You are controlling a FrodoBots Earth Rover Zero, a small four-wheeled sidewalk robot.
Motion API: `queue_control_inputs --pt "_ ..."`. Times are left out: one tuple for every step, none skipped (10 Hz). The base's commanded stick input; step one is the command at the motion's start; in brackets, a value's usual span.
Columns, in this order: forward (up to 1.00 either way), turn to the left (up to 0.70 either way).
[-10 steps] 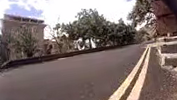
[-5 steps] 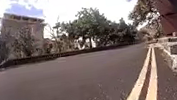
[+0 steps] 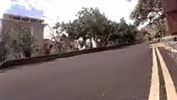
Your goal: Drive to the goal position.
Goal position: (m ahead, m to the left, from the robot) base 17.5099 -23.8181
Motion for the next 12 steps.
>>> queue_control_inputs --pt "0.70 0.00" --pt "0.70 0.00" --pt "0.70 0.00" --pt "0.70 0.00" --pt "0.70 -0.12" --pt "0.70 -0.28" --pt "0.70 -0.28" --pt "0.70 -0.28" --pt "0.70 -0.28" --pt "0.70 -0.28" --pt "0.70 -0.28" --pt "0.70 -0.28"
